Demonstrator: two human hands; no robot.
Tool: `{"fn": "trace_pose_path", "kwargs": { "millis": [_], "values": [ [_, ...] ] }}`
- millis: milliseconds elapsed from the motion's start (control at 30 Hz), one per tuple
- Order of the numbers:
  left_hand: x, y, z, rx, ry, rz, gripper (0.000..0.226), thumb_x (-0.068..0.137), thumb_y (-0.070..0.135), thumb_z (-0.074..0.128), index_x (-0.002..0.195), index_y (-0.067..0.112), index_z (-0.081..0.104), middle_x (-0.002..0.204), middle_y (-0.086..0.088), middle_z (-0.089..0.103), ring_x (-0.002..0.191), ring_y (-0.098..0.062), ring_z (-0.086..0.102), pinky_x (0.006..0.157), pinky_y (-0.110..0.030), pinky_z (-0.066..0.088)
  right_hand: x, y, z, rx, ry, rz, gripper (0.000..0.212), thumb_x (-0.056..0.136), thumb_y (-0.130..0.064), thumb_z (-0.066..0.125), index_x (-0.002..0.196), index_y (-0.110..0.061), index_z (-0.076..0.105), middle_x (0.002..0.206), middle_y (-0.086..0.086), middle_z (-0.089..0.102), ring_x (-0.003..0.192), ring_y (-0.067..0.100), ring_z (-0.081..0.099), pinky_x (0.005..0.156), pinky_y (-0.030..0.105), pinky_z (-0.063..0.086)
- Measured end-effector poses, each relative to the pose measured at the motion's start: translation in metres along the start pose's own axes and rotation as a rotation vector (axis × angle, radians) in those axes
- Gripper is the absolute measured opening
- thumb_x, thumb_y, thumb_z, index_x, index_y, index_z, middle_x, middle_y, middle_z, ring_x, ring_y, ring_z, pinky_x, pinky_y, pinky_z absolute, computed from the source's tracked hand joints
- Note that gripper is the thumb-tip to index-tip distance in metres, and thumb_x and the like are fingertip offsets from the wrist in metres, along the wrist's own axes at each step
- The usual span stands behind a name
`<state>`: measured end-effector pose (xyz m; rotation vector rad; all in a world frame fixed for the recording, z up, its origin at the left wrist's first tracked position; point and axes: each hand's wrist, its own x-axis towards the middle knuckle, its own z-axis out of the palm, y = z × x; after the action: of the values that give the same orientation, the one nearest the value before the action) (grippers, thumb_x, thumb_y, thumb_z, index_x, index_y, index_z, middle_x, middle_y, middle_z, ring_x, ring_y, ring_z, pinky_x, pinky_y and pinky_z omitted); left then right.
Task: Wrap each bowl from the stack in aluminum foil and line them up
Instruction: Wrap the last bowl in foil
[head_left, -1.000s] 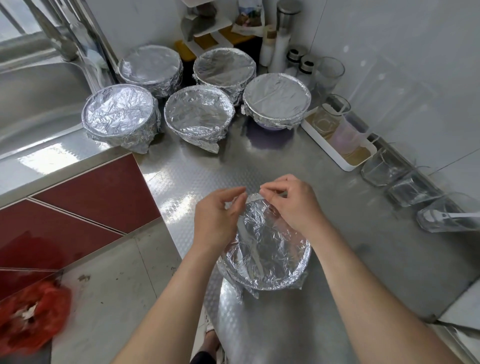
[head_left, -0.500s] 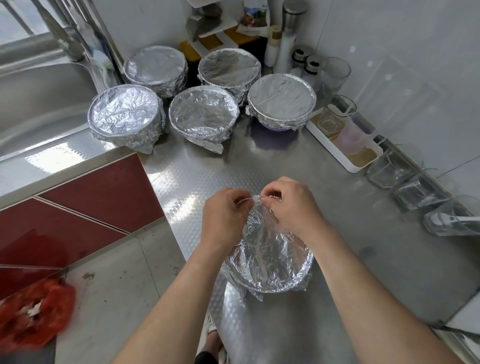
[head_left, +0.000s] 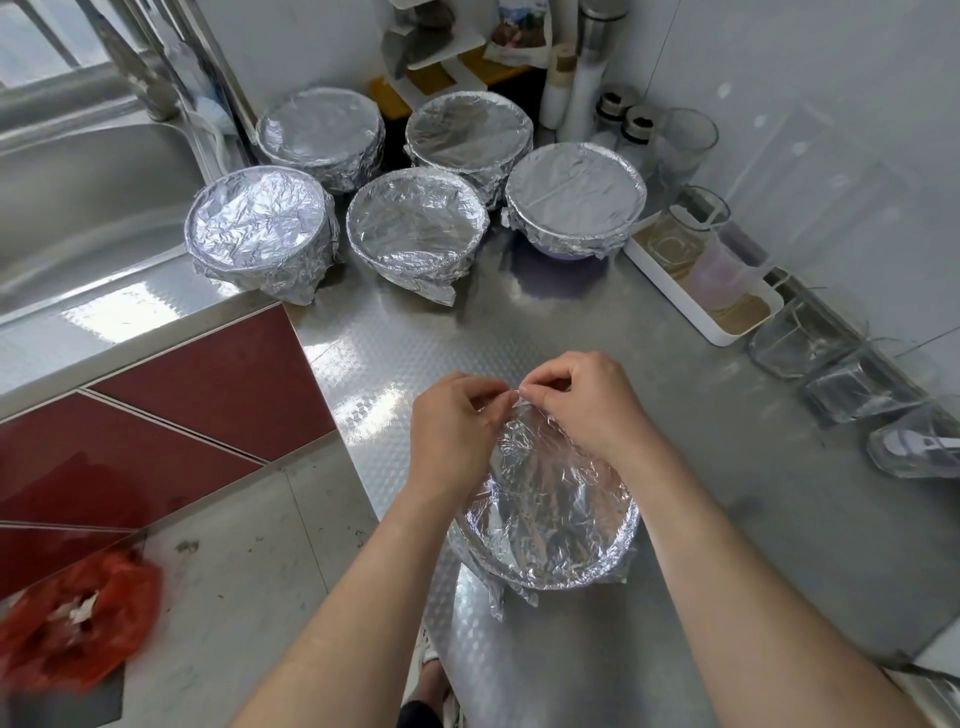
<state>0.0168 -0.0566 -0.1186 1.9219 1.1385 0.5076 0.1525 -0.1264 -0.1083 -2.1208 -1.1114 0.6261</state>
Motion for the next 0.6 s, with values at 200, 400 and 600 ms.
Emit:
{"fn": "trace_pose_path", "kwargs": {
  "millis": [200,400,600],
  "values": [
    [-0.0021,-0.0019,-0.0039,0.073,0.006,0.042,0.015,0.087,0.027,0.073,0.097,0.017,0.077,0.089,0.006,0.066,0.078,-0.006,0.058,0.068,-0.007,0.04,-0.0017,0.0056,-0.0049,-0.071,0.009,0.011,0.009,0.082,-0.031,0.074,0.087,-0.024,0.074,0.088,-0.005,0.063,0.08,0.01,0.059,0.076,0.027,0.047],
    [-0.0033,-0.0015,-0.0035,0.121,-0.002,0.051,0.015,0.088,0.03,0.072,0.094,0.018,0.077,0.089,0.003,0.066,0.078,-0.009,0.059,0.073,-0.023,0.048,-0.0009,0.0029,-0.0063,-0.155,-0.04,-0.009,0.01,0.085,-0.03,0.071,0.085,-0.021,0.076,0.082,-0.008,0.062,0.081,0.012,0.059,0.076,0.031,0.05],
    [-0.0045,-0.0057,-0.0021,0.138,0.013,0.1,0.014,0.088,0.029,0.071,0.094,0.017,0.076,0.089,0.002,0.066,0.078,-0.012,0.059,0.075,-0.028,0.049,0.0012,0.0034,0.0002,-0.156,-0.042,-0.107,0.007,0.083,-0.026,0.073,0.084,-0.019,0.075,0.088,-0.001,0.064,0.086,0.018,0.059,0.079,0.035,0.048]
  ]
}}
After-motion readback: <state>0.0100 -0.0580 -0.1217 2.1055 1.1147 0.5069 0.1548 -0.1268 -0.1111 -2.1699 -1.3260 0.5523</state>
